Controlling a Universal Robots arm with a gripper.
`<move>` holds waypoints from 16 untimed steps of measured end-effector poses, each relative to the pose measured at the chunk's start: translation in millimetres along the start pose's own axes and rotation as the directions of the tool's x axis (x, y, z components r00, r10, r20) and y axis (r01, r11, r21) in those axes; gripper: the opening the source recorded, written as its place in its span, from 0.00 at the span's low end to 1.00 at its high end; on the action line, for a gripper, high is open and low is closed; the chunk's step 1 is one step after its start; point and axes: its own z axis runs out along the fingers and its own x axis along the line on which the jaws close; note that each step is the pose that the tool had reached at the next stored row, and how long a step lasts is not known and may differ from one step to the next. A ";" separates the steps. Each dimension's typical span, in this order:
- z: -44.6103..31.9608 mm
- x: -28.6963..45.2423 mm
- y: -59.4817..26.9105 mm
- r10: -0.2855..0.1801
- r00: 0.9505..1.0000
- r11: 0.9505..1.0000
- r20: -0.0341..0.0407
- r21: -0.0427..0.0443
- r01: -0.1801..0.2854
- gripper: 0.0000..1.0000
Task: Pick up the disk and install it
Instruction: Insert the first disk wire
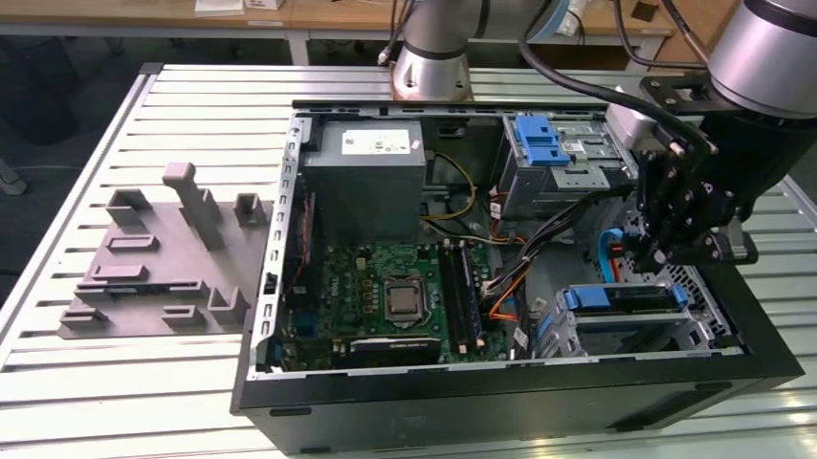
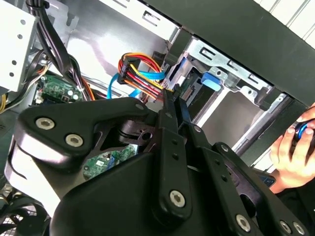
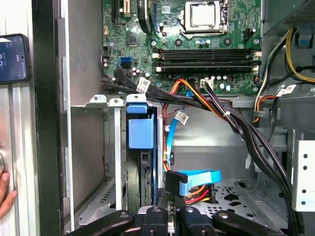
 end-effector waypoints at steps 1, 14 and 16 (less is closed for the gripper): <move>0.5 2.0 0.0 0.002 1.000 1.000 0.000 0.000 -0.002 0.16; 3.9 10.9 -0.1 0.030 1.000 0.999 -0.002 -0.013 -0.030 0.16; 4.0 13.6 -0.2 0.035 0.999 0.999 -0.002 -0.013 -0.035 0.16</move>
